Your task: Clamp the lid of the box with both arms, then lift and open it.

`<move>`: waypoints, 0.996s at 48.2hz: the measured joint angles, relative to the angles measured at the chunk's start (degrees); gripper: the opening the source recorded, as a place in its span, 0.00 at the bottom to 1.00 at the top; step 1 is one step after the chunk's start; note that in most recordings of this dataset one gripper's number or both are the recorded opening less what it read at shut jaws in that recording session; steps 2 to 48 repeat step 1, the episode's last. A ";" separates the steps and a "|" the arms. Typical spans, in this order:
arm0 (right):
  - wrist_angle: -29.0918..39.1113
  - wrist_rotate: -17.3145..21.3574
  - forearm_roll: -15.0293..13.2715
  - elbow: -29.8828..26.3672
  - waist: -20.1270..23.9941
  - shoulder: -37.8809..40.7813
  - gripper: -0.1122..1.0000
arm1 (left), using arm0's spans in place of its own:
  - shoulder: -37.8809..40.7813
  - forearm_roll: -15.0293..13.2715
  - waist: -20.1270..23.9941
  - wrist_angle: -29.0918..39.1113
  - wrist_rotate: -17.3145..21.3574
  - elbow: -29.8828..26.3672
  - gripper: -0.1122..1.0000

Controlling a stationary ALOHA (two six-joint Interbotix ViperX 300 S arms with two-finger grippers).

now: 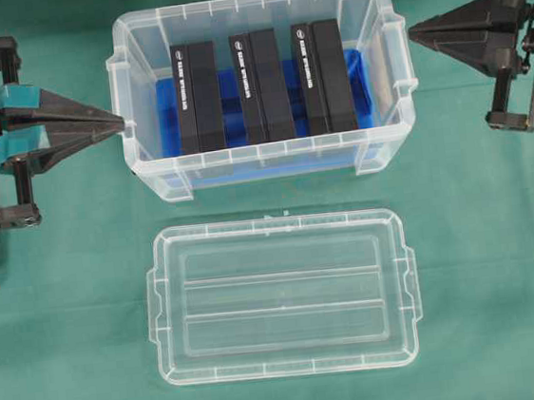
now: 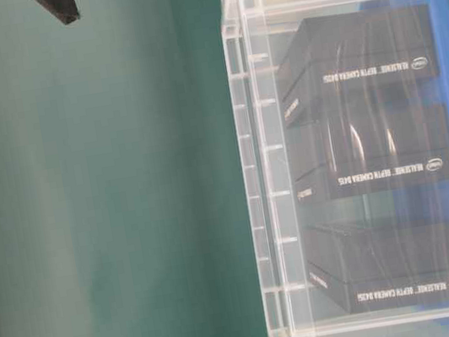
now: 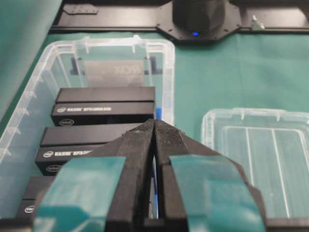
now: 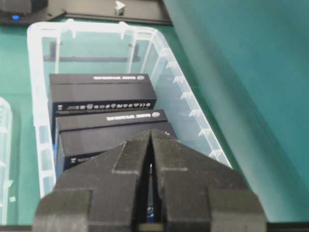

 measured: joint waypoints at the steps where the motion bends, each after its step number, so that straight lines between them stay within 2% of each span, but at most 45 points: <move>1: 0.00 -0.09 0.09 0.09 -0.09 0.00 0.10 | 0.00 0.00 0.00 0.09 0.00 0.00 0.11; 48: 0.00 -0.09 0.09 0.09 -0.09 0.00 0.10 | 0.00 0.00 0.00 0.09 0.00 0.00 0.11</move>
